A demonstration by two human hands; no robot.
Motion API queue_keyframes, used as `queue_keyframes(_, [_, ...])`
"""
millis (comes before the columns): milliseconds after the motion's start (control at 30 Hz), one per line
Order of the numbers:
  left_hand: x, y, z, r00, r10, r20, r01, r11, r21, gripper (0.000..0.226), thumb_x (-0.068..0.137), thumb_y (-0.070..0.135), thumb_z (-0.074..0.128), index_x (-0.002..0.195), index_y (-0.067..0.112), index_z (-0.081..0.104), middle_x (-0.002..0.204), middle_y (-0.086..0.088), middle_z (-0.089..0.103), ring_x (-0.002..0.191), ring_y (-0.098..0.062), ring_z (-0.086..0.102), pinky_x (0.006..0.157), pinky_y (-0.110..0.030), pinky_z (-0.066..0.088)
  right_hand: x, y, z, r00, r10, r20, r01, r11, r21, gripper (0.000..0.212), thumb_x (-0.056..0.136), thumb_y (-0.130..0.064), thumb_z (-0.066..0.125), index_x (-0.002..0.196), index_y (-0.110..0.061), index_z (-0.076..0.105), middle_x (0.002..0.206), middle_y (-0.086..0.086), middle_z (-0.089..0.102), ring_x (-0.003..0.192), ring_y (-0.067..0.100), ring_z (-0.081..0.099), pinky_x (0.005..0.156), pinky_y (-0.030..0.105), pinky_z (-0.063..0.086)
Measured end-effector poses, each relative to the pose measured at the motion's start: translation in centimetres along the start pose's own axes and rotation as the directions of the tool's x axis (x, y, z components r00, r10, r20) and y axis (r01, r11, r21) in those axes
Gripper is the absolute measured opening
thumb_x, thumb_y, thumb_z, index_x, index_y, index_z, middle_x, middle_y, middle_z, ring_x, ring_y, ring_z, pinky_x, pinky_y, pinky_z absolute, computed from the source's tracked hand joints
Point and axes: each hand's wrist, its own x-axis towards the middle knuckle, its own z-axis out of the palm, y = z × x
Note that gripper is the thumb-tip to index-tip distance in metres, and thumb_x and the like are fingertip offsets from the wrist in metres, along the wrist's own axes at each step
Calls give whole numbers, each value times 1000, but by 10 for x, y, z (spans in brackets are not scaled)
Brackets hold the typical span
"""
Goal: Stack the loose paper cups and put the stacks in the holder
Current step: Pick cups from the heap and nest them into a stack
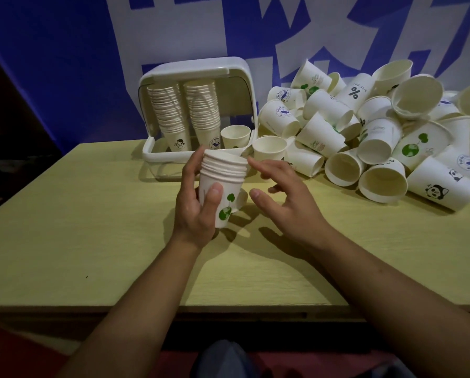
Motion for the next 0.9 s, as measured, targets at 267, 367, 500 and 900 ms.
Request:
queue_keyframes(267, [8, -8, -14, 931, -54, -362, 76, 996, 49, 55, 90, 53, 52, 141, 53, 31, 139, -1, 55, 112, -22, 66, 84, -52, 60, 25, 5, 24, 972, 62, 227, 22, 936, -352, 48, 91, -43, 64, 137, -43, 53, 148, -4, 38, 136, 14, 35, 113, 39, 35])
queue_keyframes(367, [10, -9, -15, 918, -71, -390, 103, 993, 63, 52, 89, 54, 53, 137, 59, 32, 135, -3, 57, 109, -24, 67, 84, -55, 59, 27, 10, 29, 961, 86, 264, 24, 923, -384, 45, 89, -47, 65, 133, -38, 58, 142, -3, 45, 129, 15, 43, 108, 42, 42])
queue_keyframes(500, [10, -7, -13, 926, -94, -366, 126, 990, 63, 51, 88, 56, 52, 133, 59, 31, 127, 1, 58, 105, -21, 68, 79, -46, 62, 24, 12, 30, 973, 167, 156, -99, 922, -374, 44, 85, -48, 72, 123, -31, 56, 134, -5, 49, 115, 13, 53, 94, 35, 51])
queue_keyframes(900, [4, -3, -8, 975, -124, -182, 104, 988, -115, 64, 84, 49, 56, 143, 37, 35, 122, -5, 60, 92, -12, 70, 68, -27, 57, 7, -4, 5, 963, 162, -216, -170, 985, -19, 82, 79, -17, 75, 147, -31, 32, 133, -6, 38, 107, 7, 54, 86, 29, 57])
